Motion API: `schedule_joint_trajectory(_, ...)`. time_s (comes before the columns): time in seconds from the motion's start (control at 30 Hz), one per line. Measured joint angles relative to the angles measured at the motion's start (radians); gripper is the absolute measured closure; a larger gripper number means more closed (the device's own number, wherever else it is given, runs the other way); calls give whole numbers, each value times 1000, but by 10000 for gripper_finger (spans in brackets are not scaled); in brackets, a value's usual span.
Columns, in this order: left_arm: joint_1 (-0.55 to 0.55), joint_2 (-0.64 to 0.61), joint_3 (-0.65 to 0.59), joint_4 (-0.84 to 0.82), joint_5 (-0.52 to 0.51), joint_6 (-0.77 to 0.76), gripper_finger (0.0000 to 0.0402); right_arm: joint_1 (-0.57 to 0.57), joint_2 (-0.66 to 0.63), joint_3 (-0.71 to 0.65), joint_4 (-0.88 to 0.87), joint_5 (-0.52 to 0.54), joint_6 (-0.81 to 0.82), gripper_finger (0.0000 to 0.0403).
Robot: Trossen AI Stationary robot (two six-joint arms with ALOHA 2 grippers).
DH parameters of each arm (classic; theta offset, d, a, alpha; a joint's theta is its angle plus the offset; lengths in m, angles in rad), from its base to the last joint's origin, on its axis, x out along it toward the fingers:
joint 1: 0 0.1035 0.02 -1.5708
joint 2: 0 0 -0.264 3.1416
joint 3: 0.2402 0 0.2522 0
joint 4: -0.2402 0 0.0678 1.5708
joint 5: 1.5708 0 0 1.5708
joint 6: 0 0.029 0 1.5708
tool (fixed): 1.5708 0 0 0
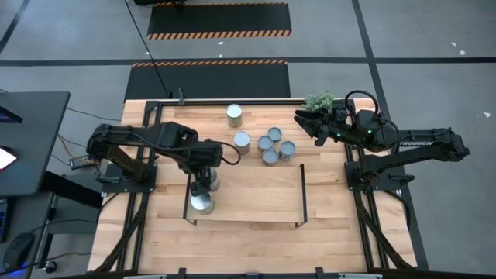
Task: Pick and place cans onto a shelf
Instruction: Put the canned peas on the shelf
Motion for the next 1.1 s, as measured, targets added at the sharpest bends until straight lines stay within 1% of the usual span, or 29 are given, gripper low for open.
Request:
schedule_joint_trajectory(0.13,34,0,48,-9,-4,28,53,0,0,0,0,0,-4,186)
schedule_joint_trajectory(0.23,69,1,57,9,-11,75,53,0,0,0,0,0,-4,186)
schedule_joint_trajectory(0.33,102,13,58,85,-8,107,53,0,1,0,0,0,-5,186)
schedule_joint_trajectory(0.4,117,28,57,147,12,123,53,0,4,0,0,0,1,186)
schedule_joint_trajectory(0.47,123,52,59,176,18,154,53,0,8,0,3,0,5,186)
schedule_joint_trajectory(0.73,120,136,60,129,71,265,54,0,16,0,9,0,12,186)
schedule_joint_trajectory(0.8,118,138,60,102,62,289,54,0,17,0,9,0,12,186)
schedule_joint_trajectory(0.93,107,137,60,56,-6,333,54,0,17,0,9,0,11,186)
schedule_joint_trajectory(1.1,107,137,60,25,4,340,54,-1,17,0,9,0,9,186)
